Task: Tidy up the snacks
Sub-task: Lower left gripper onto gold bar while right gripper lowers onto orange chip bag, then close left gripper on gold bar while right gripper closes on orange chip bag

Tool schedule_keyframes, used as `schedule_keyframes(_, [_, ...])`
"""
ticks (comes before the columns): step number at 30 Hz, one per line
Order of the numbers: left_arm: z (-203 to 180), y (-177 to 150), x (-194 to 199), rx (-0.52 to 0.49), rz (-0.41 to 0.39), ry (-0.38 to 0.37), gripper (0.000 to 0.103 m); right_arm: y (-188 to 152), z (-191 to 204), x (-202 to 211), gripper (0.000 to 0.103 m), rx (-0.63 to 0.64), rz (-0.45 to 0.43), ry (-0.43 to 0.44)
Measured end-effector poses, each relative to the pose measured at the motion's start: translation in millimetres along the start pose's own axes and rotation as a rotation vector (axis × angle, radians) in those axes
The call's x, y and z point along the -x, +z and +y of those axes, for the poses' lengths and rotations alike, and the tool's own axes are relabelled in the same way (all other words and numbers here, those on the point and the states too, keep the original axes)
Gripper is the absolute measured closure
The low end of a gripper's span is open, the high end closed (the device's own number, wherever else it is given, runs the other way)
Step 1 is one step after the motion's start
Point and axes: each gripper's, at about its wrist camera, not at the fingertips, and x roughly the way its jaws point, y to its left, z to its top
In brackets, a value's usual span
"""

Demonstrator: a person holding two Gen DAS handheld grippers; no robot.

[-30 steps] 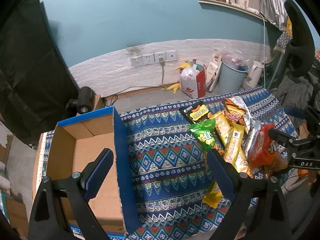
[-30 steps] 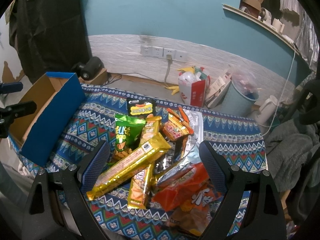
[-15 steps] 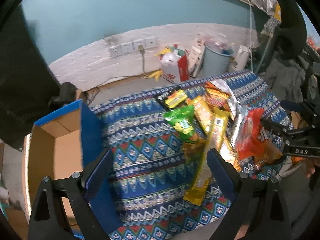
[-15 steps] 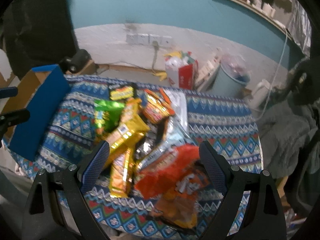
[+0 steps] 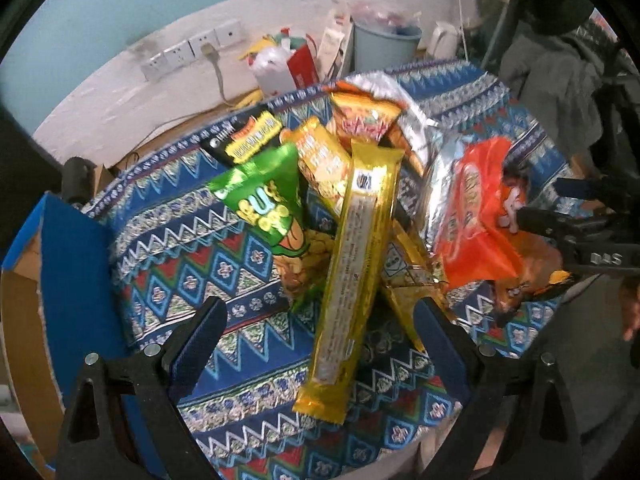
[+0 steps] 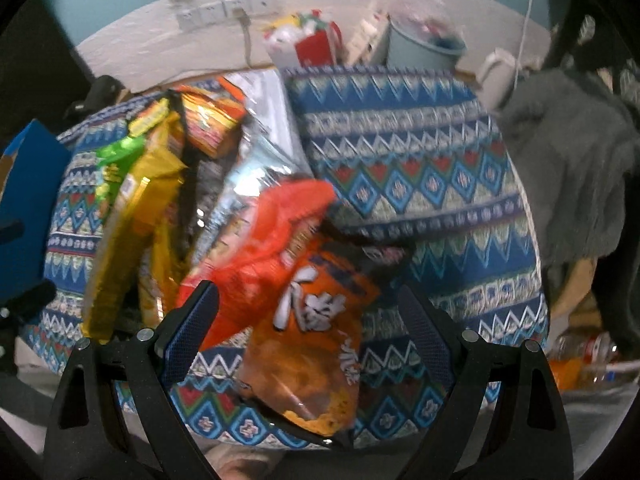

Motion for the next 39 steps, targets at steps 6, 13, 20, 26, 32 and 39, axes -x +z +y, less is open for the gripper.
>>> schedule_keyframes(6, [-5.3, 4.1, -35.8, 0.001, 0.048, 0.018, 0.007, -8.8, -8.3, -20.2, 0.014, -0.016, 0.072, 0.001])
schedule_keyframes(13, [-10.6, 4.5, -63.4, -0.022, 0.089, 0.023, 0.023, -10.4, -9.6, -44.2, 0.014, -0.022, 0.136, 0.011])
schedule_keyframes(20, [-4.1, 8.6, -66.4, 0.007, 0.083, -0.031, 0.054, -7.0, -11.1, -69.8, 0.019, -0.019, 0.17, 0.029])
schedule_keyframes(26, [-3.5, 8.6, -61.6, -0.014, 0.067, -0.049, 0.07, -5.8, -14.7, -62.8, 0.055, -0.014, 0.129, 0.014])
schedule_keyframes(32, [6.0, -3.2, -38.8, -0.003, 0.027, -0.054, 0.07, 1.7, -20.2, -37.9, 0.07, -0.02, 0.059, -0.028])
schedule_keyframes(39, [21.6, -8.5, -5.9, 0.025, -0.028, -0.058, 0.07, 1.6, -20.0, -5.1, 0.071, -0.003, -0.026, -0.047])
